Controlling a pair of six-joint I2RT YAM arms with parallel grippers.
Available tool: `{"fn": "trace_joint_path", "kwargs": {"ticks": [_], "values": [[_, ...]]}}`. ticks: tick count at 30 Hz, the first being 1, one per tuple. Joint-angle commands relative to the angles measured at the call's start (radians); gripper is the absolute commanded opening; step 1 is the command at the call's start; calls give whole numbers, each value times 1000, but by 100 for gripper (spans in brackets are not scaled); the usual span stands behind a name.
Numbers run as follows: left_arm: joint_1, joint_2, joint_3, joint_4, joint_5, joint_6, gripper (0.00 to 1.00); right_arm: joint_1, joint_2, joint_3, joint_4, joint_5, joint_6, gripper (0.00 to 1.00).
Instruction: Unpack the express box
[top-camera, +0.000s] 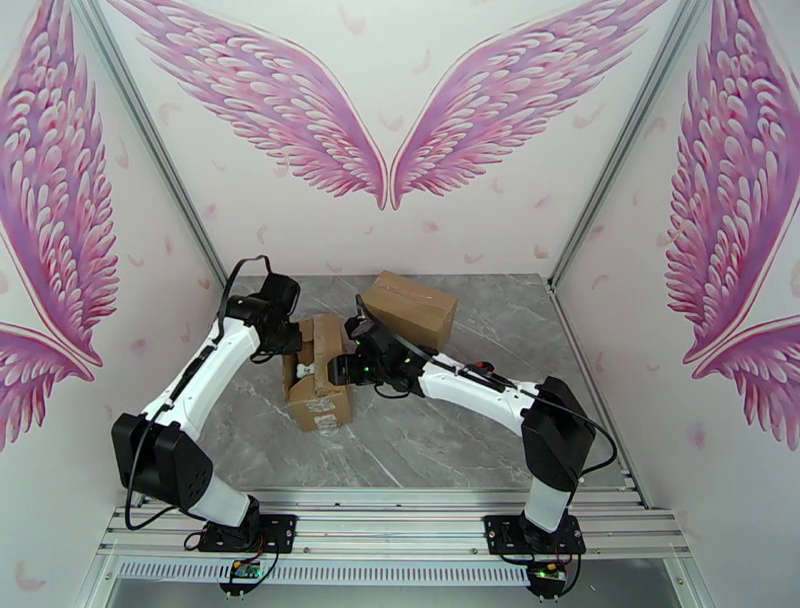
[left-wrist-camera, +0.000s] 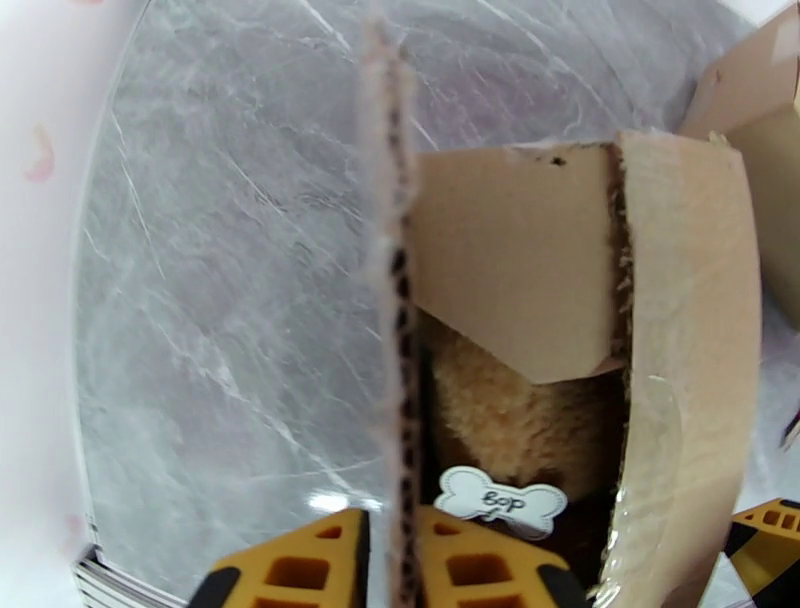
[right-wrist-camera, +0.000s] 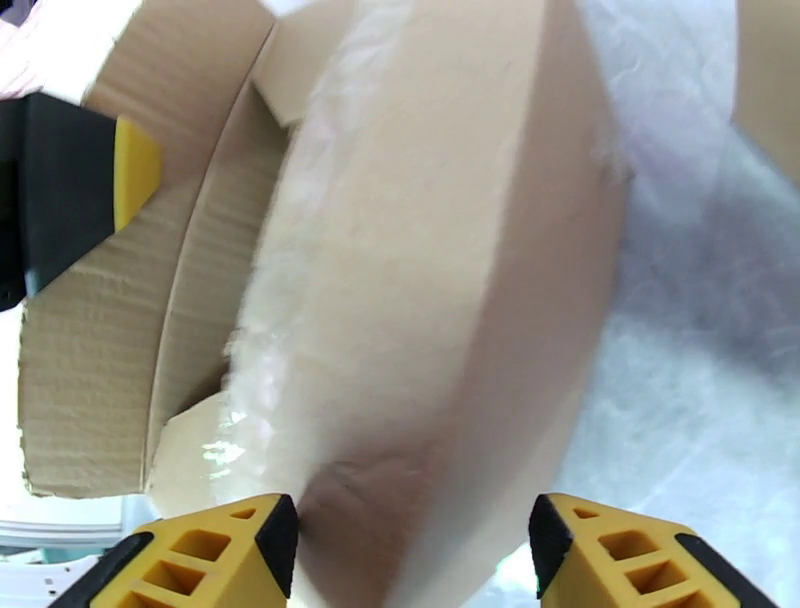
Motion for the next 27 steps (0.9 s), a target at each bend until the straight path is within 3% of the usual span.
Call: {"fn": "trace_joint_path", "kwargs": {"ticks": [1,5,12,27], "values": [[14,-44,-23,53,107,-26,3,28,-2,103,-124,116,-82,72],[15,-66,-47,102,172,-89,0,70,53,256,-255,211,-142,76],[15,-135,-83,167,174,-159,0,106,183,456,-412,311,-178,80],[21,-197,-123,172,157,-140,0,103,173,466,-469,473,-226,78]]}}
